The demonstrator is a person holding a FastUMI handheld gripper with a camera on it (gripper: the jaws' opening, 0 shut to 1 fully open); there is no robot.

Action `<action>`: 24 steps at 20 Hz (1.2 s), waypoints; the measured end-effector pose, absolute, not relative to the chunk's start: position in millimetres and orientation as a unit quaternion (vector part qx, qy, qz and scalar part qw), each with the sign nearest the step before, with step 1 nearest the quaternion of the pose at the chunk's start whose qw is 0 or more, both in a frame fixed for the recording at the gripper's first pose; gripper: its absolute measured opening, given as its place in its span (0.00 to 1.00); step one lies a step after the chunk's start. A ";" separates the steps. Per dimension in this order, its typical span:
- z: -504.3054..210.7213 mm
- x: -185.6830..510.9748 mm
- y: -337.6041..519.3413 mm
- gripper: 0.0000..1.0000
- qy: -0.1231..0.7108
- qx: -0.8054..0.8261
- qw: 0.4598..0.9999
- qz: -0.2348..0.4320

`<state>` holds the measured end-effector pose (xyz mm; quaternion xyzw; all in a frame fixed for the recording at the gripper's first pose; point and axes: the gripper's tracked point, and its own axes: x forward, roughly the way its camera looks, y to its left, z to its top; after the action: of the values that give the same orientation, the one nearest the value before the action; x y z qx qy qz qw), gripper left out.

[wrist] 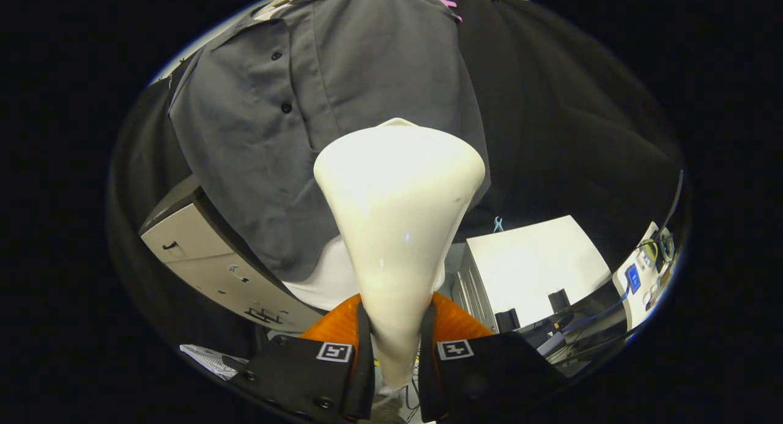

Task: Iron the clothes twice with a garment steamer, once on the left side and once on the right side.

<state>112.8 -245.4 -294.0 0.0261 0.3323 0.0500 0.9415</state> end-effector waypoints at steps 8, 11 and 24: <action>-171.7 111.0 -206.8 0.37 0.238 0.015 0.968 0.073; -122.9 102.7 -191.9 0.37 0.193 0.007 0.978 0.082; 31.8 51.5 -160.6 0.36 0.033 -0.014 0.998 0.050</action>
<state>51.5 -160.6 31.8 -0.0142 0.0328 0.0505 0.9981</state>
